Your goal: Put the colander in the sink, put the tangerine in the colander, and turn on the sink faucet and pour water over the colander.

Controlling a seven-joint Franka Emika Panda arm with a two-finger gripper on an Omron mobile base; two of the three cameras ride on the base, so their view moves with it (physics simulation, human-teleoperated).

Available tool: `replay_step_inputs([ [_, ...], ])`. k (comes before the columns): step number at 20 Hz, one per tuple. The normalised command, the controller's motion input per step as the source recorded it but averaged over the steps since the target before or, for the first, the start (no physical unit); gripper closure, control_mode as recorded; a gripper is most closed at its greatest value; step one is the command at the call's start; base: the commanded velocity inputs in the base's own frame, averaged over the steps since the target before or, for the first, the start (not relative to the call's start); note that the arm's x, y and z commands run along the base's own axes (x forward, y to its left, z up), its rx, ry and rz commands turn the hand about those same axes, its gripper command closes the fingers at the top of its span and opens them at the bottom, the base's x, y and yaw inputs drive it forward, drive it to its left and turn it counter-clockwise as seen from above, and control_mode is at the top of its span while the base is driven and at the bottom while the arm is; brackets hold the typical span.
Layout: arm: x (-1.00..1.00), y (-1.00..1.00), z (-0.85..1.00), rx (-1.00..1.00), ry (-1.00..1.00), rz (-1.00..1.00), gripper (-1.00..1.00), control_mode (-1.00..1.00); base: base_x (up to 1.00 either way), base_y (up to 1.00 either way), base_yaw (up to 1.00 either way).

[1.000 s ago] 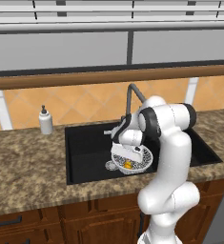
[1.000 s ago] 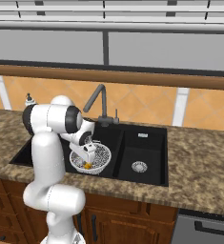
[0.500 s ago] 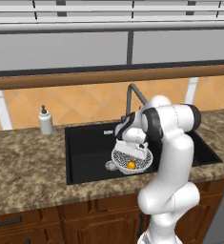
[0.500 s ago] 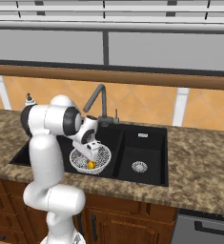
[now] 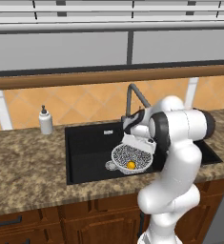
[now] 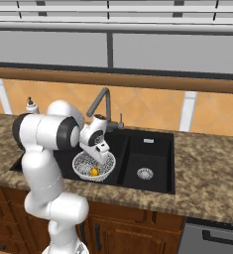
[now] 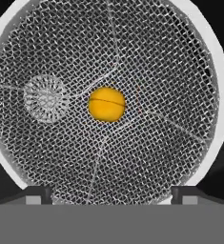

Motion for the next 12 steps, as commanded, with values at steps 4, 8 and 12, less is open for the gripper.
replay_step_inputs([
  [4, -0.14, -0.35, 0.36, 0.00, -0.07, 0.00, -1.00, -1.00, 0.00, 0.00, 0.00],
  [8, -0.12, -0.51, 0.23, 0.00, -0.10, 0.01, -1.00, -1.00, 0.00, 0.00, 0.00],
  [12, -0.22, -0.53, 0.09, 0.00, -0.14, 0.04, -1.00, -1.00, 0.00, 0.00, 0.00],
])
